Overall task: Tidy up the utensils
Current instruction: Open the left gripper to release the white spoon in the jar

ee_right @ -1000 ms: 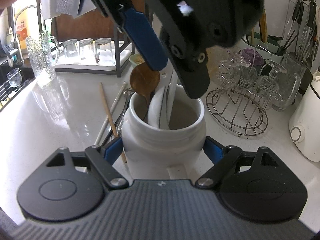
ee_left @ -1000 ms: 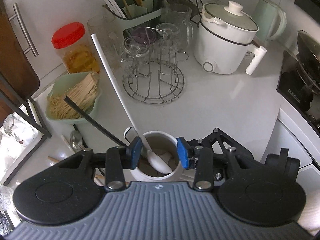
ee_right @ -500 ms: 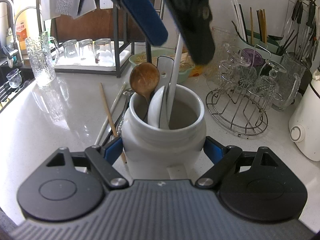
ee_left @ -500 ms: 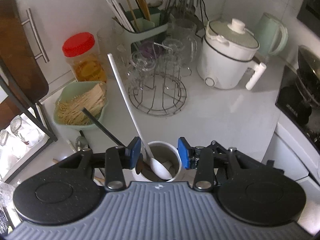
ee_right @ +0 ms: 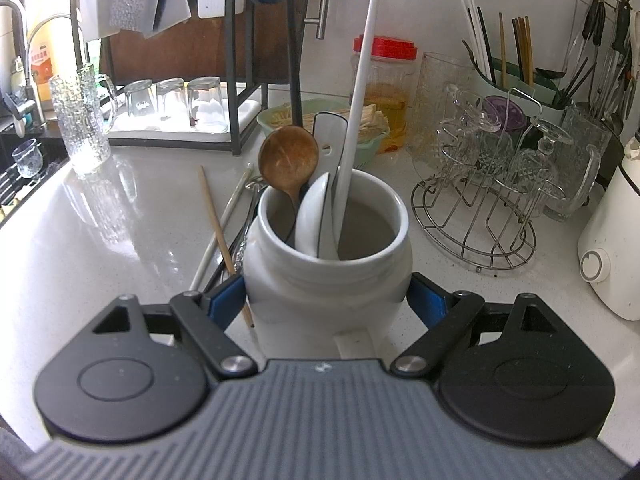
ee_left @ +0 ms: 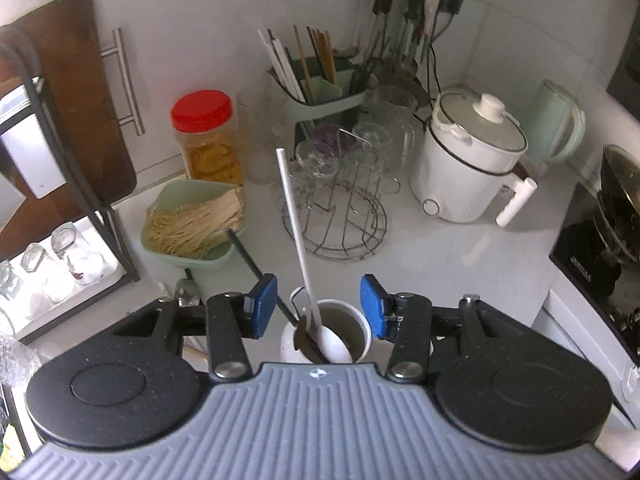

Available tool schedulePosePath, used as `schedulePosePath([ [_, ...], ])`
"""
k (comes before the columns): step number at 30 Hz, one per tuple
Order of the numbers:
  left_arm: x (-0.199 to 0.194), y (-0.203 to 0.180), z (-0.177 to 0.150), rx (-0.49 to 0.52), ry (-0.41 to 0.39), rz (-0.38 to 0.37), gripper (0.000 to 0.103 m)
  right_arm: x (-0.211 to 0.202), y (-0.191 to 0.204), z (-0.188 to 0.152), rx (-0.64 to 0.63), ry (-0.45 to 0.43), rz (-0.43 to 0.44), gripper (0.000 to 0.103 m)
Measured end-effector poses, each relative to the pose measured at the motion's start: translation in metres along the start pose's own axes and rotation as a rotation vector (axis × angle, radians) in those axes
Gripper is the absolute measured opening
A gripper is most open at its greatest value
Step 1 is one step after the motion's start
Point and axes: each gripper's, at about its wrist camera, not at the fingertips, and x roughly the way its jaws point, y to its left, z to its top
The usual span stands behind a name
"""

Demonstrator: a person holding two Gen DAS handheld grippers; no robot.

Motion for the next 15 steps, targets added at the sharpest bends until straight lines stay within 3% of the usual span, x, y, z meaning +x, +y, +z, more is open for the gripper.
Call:
schedulePosePath([
  [12, -0.025, 0.021, -0.019, -0.095, -0.053, 0.036, 0.053, 0.000, 0.001, 0.001, 0.007, 0.003, -0.006, 0.089],
  [15, -0.029, 0.026, -0.027, -0.122, -0.062, 0.046, 0.066, -0.001, 0.001, 0.001, 0.010, 0.004, -0.008, 0.089],
])
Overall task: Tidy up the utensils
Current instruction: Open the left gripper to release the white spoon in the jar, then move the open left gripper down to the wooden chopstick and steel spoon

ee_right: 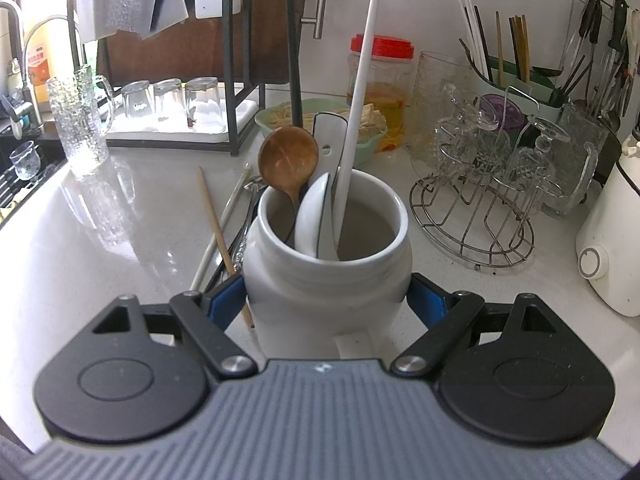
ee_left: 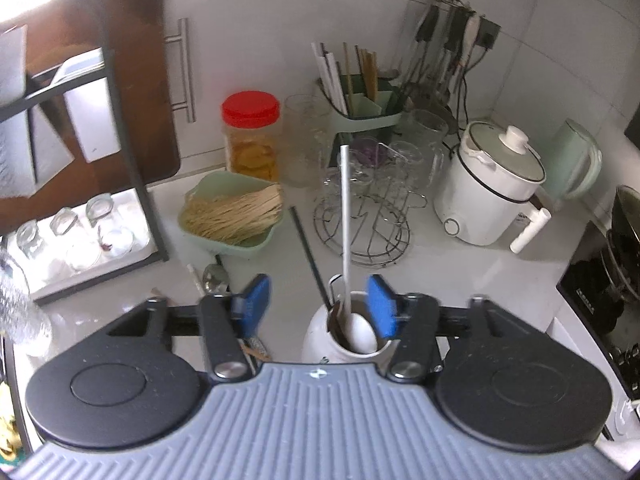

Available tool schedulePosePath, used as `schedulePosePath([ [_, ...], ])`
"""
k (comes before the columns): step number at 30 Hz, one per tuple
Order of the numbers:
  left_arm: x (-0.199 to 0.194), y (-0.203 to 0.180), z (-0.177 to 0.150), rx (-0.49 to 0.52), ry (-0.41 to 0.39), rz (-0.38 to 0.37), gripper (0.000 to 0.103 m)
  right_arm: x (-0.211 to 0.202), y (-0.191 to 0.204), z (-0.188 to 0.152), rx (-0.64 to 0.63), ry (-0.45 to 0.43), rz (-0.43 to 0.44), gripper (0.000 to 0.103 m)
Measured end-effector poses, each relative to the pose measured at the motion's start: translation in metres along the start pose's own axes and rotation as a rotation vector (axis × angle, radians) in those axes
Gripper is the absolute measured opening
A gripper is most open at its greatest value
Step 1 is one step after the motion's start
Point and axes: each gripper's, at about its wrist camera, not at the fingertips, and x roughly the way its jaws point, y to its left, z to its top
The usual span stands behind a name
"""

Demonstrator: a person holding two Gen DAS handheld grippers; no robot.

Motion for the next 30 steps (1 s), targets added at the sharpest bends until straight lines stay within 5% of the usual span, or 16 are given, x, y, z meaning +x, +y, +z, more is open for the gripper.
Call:
schedulePosePath([
  [7, -0.008, 0.014, -0.017, -0.045, -0.005, 0.044, 0.088, 0.000, 0.000, 0.001, 0.006, 0.004, -0.001, 0.089],
  [19, -0.013, 0.049, -0.050, -0.172, 0.066, 0.165, 0.098, 0.000, -0.004, 0.004, 0.026, 0.021, 0.011, 0.089],
  [30, -0.069, 0.051, 0.015, -0.082, 0.124, 0.179, 0.100, 0.001, -0.018, 0.009, -0.011, 0.061, 0.074, 0.089],
])
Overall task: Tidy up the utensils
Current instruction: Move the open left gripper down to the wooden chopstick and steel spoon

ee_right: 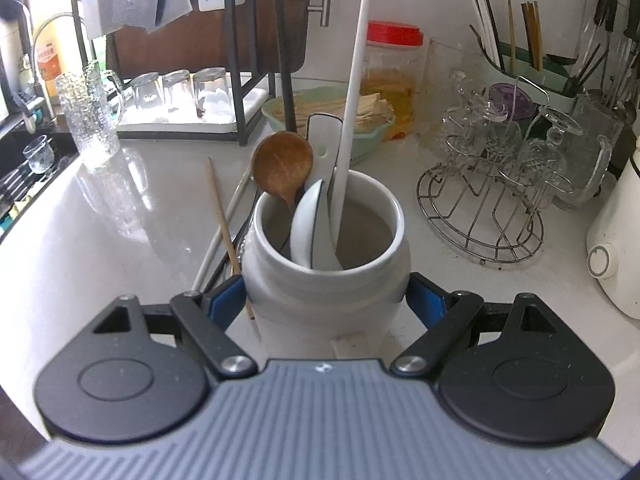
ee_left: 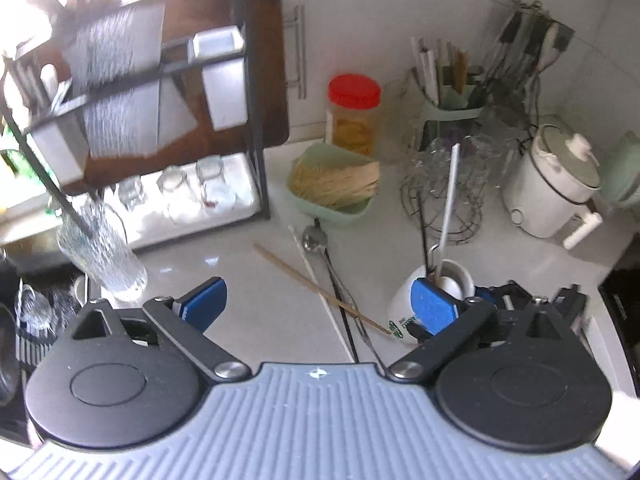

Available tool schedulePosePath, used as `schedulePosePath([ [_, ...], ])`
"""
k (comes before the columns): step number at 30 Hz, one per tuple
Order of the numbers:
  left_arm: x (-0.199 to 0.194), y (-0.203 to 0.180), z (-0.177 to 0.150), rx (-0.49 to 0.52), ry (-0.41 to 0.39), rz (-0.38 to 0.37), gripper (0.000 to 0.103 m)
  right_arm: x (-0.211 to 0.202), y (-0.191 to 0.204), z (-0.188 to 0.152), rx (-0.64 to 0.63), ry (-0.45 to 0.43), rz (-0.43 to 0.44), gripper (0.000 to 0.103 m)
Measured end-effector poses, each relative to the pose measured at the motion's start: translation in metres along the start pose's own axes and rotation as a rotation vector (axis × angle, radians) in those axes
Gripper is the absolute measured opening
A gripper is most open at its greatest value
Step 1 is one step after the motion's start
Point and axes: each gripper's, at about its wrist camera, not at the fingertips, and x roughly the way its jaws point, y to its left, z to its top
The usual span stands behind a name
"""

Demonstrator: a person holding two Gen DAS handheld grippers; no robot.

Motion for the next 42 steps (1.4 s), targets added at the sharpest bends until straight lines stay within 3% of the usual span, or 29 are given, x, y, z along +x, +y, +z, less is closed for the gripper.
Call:
schedulePosePath([
  [6, -0.025, -0.006, 0.038, -0.045, 0.097, -0.090, 0.100, 0.000, -0.011, 0.003, 0.002, 0.021, 0.005, 0.088],
  [11, -0.027, -0.019, 0.049, -0.052, 0.187, -0.161, 0.100, 0.002, -0.015, 0.006, -0.003, 0.038, 0.013, 0.088],
  [16, -0.025, -0.018, 0.053, -0.085, 0.230, -0.181, 0.100, 0.002, -0.015, 0.006, -0.001, 0.039, 0.013, 0.088],
  [28, -0.016, -0.006, 0.058, -0.152, 0.255, -0.209, 0.100, 0.003, -0.017, 0.007, -0.003, 0.039, 0.019, 0.089],
  [33, -0.015, -0.008, 0.056, -0.134, 0.177, -0.252, 0.101, 0.003, -0.015, 0.007, 0.005, 0.038, 0.010, 0.089],
  [42, 0.048, 0.009, 0.040, -0.147, 0.209, -0.203, 0.101, 0.005, -0.007, 0.007, 0.048, 0.021, -0.046, 0.089],
])
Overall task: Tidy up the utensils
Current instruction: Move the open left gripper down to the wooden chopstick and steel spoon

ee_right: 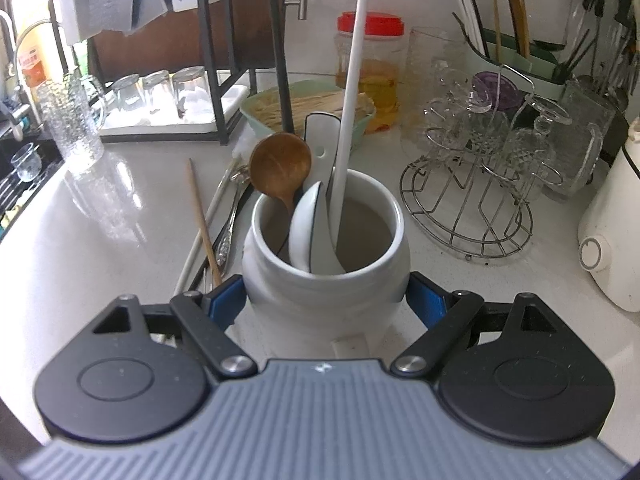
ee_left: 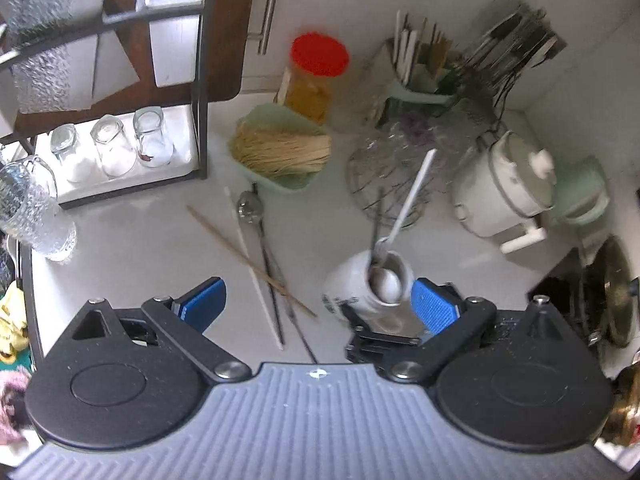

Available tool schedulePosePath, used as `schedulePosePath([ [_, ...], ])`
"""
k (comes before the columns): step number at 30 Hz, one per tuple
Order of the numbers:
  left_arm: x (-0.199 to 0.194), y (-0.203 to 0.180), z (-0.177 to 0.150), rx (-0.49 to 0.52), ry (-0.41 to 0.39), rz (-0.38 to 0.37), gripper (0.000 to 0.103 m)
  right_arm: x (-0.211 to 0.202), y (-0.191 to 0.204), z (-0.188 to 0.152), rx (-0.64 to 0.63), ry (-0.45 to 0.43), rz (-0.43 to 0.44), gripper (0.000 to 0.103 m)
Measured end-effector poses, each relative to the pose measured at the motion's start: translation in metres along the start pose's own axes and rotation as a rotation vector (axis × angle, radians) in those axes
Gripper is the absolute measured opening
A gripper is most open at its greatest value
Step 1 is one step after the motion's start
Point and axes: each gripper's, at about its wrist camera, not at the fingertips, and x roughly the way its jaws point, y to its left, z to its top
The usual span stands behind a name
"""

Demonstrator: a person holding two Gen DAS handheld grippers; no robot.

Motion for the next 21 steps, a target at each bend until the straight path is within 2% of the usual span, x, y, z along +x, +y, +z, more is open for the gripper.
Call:
schedulePosePath([
  [6, 0.062, 0.028, -0.002, -0.051, 0.040, 0.030, 0.101, 0.000, 0.003, -0.002, 0.036, -0.012, -0.031, 0.089],
  [12, 0.112, 0.052, -0.002, -0.091, 0.022, 0.061, 0.101, 0.001, 0.007, -0.003, 0.058, -0.017, -0.055, 0.088],
  [21, 0.169, 0.077, 0.002, -0.188, 0.025, 0.115, 0.101, -0.001, 0.005, -0.004, 0.028, -0.023, -0.035, 0.089],
])
